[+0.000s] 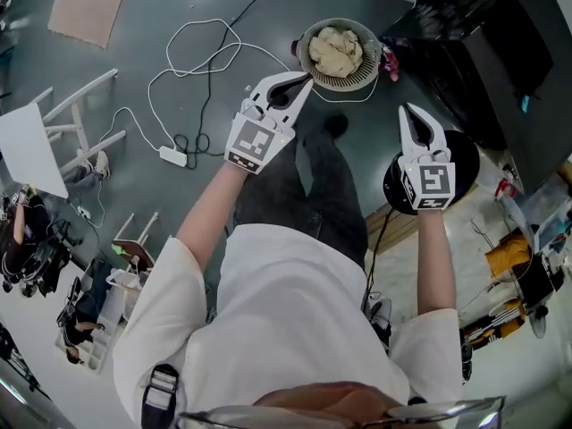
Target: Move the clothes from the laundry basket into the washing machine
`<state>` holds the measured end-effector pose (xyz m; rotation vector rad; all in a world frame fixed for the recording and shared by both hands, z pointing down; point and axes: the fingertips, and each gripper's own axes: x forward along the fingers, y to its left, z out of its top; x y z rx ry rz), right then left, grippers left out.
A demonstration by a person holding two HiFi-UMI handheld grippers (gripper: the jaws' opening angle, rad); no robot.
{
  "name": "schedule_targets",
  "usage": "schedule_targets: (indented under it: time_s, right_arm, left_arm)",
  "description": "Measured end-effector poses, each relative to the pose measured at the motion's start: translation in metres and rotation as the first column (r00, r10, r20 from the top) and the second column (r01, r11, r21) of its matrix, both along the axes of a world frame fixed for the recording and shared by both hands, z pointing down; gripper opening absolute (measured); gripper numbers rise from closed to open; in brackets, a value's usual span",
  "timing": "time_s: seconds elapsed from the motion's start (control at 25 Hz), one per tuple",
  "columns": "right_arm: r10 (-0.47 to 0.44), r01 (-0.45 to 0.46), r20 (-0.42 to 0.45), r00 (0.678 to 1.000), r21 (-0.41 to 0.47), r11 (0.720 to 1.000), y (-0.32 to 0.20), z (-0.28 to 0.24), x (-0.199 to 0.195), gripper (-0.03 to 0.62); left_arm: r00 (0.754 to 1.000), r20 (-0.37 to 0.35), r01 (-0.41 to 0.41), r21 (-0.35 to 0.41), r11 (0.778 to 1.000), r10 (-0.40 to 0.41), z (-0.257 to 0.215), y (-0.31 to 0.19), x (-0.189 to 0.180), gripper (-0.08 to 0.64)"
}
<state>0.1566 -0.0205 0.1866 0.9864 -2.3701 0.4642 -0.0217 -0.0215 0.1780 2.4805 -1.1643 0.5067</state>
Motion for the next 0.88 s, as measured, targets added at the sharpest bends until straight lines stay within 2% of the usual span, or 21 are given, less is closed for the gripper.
schedule_targets:
  time_s: [0.32, 0.88]
  right_arm:
    - [0.001, -0.002, -0.015, 1.000, -0.046, 0.999, -0.005, 0.082, -0.019, 0.011]
    - [-0.084, 0.080, -0.058, 0.995, -0.073, 0.994, -0.030, 0.220, -0.043, 0.023]
  left_arm:
    - [1.000, -0.001, -0.022, -0.053, 0.998, 0.022, 0.085, 0.003, -0.009, 0.006]
    - [0.999, 0.030, -0.008, -0.093, 0.996, 0.011, 0.223, -0.011, -0.026, 0.005]
